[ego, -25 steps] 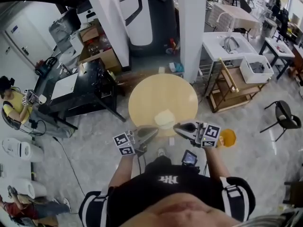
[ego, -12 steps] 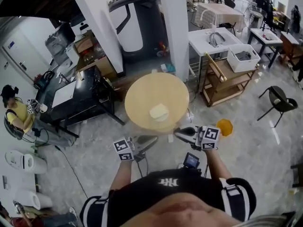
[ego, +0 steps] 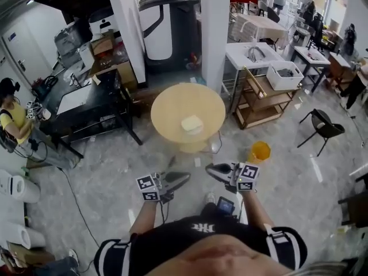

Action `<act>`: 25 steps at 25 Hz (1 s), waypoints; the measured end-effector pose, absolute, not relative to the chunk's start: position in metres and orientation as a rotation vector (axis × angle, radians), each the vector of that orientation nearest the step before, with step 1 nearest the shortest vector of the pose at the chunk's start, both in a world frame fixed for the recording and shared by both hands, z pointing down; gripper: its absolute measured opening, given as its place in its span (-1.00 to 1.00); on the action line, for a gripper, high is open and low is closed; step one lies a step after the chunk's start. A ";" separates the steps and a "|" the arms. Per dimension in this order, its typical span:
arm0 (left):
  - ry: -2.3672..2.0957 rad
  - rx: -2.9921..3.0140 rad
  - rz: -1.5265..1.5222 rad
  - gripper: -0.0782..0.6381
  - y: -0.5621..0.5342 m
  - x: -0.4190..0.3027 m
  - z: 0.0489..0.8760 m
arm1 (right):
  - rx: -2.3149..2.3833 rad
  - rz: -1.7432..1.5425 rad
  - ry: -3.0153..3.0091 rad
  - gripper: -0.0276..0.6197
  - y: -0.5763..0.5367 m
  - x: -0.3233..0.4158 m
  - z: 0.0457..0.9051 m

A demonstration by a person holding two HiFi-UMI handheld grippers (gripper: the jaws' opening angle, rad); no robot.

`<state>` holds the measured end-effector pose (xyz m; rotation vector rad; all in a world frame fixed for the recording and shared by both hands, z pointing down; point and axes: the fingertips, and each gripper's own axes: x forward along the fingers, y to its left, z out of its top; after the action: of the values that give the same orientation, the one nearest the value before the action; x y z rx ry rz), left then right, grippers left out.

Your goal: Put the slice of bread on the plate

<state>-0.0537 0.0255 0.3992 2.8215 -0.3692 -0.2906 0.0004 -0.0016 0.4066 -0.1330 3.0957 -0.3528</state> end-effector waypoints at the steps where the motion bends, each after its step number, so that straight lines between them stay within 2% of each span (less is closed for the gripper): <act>1: -0.382 2.789 -0.291 -0.75 0.037 -0.059 0.409 | -0.123 -0.373 3.092 -0.91 0.013 -0.003 0.411; 6: -0.400 2.777 -0.238 -0.75 0.076 -0.052 0.425 | -0.026 -0.490 3.045 -0.91 0.072 0.009 0.422; 13: -0.457 2.873 -0.183 -0.75 0.100 -0.056 0.398 | -0.008 -0.254 3.001 -0.91 0.082 0.000 0.383; 17: -0.465 2.854 -0.180 -0.75 0.133 -0.037 0.395 | 0.071 -0.234 2.955 -0.91 0.115 0.009 0.372; 21: -0.471 2.831 -0.148 -0.75 0.173 -0.003 0.406 | 0.102 -0.220 2.937 -0.91 0.160 0.036 0.378; 25: -0.493 2.783 -0.255 -0.75 0.218 0.012 0.399 | -0.044 -0.342 2.902 -0.91 0.192 0.075 0.415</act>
<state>0.0118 0.2179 0.3985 2.7830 -0.4932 -0.2552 0.0749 0.1924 0.4151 -0.0444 2.9017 -0.3415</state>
